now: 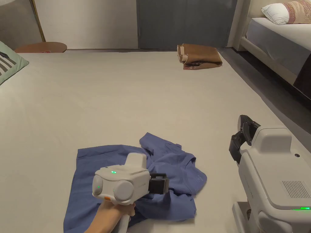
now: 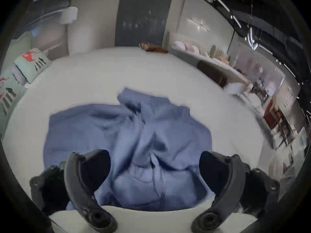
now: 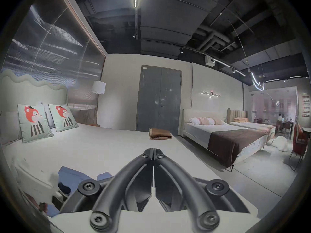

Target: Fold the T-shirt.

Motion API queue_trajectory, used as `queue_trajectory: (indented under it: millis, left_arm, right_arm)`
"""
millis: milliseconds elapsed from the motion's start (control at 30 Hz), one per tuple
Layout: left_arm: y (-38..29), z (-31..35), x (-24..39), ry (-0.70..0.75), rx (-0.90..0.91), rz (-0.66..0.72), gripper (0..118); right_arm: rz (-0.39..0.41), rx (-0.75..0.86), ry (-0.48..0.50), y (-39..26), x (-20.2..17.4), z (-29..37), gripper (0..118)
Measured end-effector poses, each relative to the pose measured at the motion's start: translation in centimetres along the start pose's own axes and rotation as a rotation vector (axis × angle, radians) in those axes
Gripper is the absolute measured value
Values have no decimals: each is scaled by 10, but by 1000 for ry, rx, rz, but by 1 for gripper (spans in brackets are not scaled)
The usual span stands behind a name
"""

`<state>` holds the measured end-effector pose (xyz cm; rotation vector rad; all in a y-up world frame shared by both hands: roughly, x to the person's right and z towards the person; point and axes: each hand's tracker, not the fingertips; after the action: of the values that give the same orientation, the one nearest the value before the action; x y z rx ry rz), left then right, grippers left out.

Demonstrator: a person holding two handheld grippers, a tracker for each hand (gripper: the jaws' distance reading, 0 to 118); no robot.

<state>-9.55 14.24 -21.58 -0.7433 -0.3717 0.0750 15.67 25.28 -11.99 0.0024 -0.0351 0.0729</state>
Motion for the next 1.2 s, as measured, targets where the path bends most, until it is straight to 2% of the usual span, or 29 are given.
queue_trajectory:
  millis: [100,267,467,533,567,633,667,700,833,967,1100,1200]
  left_arm:
    - [23,39,-4,33,198,-13,106]
    - [57,106,-18,169,492,-82,106]
    - [67,150,-48,332,686,-105,106]
    - [66,156,-58,357,718,-108,99]
    - [63,160,-64,361,724,-111,83]
    - [59,164,-69,394,735,-114,42]
    - [57,165,-71,407,726,-113,8]
    - [56,167,-76,392,706,-106,0]
    - [53,166,-92,370,672,-39,0]
    - [55,159,-98,397,617,-63,0]
    - [74,134,-124,261,433,41,0]
    - [90,99,-146,230,296,71,0]
  right_arm:
    - [2,10,-16,6,-4,0,1]
    - [-7,26,-16,16,-11,-1,1]
    - [-22,48,-13,22,-18,-6,1]
    - [-30,49,-11,21,-20,-9,1]
    - [-34,52,-8,22,-21,-10,1]
    - [-36,57,-5,22,-23,-13,1]
    - [-34,59,-3,23,-24,-14,1]
    - [-33,61,0,24,-25,-15,1]
    - [-32,70,6,26,-29,-17,1]
    - [-29,69,7,24,-31,-21,1]
    - [-21,58,9,21,-32,-28,1]
    - [-19,46,9,18,-33,-34,1]
